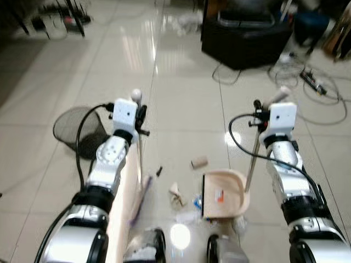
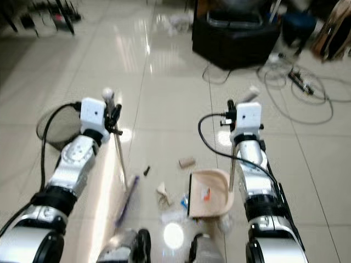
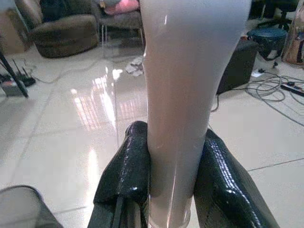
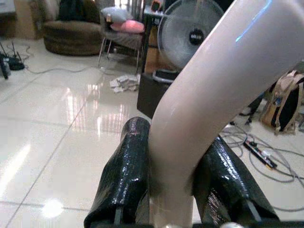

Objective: Sweep floor

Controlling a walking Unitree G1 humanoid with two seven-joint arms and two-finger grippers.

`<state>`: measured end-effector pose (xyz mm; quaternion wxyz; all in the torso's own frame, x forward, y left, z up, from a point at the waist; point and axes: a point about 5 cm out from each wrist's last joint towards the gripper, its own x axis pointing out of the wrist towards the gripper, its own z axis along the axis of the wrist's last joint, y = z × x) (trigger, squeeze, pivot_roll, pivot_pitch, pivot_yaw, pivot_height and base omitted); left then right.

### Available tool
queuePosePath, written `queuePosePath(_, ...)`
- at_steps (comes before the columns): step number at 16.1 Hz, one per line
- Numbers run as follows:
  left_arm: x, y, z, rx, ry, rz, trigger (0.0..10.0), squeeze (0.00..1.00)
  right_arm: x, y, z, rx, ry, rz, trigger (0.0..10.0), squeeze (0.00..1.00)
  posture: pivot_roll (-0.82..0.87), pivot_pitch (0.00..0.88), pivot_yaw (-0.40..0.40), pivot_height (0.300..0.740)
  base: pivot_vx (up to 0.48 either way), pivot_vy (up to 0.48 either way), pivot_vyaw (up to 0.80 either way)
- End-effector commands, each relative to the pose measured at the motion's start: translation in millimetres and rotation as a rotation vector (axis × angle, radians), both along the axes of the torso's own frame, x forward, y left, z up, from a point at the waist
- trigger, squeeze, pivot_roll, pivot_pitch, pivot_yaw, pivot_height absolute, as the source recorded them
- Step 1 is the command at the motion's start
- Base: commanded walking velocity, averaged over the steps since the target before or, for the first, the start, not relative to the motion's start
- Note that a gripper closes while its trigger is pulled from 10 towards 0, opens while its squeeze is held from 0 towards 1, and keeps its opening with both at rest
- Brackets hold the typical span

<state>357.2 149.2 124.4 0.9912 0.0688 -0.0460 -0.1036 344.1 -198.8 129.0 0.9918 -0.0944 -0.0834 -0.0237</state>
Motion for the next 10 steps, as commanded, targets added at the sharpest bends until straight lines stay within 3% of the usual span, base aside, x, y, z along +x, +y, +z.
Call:
queuePosePath(1,3.6,-1.4,11,-0.011,-0.058,0.007,10.0,0.00,3.1,3.2,12,-0.023,-0.070,0.017,10.0,0.00,0.10,0.321,0.043,0.740,0.000,0.000,0.00)
queuePosePath(10,1.4,-15.8,1,-0.029,-0.055,-0.015,10.0,0.00,0.7,48.3,3,-0.013,-0.126,0.120,10.0,0.00,0.11,0.335,0.067,0.740,0.000,0.000,0.00)
